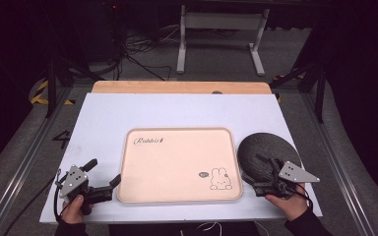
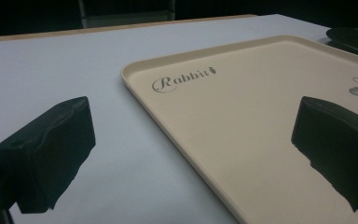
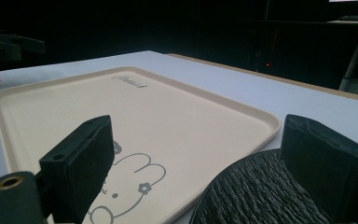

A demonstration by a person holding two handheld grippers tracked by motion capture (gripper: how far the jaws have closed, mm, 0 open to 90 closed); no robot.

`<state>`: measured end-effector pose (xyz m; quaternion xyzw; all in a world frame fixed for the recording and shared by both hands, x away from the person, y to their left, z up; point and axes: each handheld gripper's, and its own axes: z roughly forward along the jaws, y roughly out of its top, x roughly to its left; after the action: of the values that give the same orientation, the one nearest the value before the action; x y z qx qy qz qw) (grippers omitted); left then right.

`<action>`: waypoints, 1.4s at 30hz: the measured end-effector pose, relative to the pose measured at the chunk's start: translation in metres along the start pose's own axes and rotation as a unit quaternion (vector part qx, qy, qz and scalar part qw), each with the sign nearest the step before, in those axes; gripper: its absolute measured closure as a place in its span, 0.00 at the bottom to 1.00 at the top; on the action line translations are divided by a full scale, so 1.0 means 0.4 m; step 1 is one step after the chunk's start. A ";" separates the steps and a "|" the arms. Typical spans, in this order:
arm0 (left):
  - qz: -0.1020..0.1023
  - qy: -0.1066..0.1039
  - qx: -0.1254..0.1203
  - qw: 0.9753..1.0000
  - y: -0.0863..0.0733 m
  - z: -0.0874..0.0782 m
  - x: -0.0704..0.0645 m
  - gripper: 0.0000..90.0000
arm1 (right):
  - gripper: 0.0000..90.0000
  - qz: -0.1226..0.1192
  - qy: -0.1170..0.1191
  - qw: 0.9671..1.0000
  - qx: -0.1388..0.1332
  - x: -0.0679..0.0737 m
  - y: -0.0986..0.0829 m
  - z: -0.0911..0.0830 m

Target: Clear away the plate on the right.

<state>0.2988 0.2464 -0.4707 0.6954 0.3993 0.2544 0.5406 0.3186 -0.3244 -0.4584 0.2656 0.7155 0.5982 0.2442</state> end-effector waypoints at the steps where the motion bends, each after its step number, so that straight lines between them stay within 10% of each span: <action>1: 0.000 0.000 0.000 1.000 0.000 0.000 0.000 0.00 | 0.12 0.000 0.000 1.000 0.000 0.000 0.000 0.000; 42: -0.001 -0.001 0.006 1.000 0.001 0.002 0.001 0.00 | 0.12 0.004 -0.006 1.000 -0.022 -0.006 0.020 -0.018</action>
<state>0.2999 0.2464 -0.4704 0.6982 0.4010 0.2512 0.5371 0.3164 -0.3301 -0.4491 0.2668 0.6996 0.6132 0.2518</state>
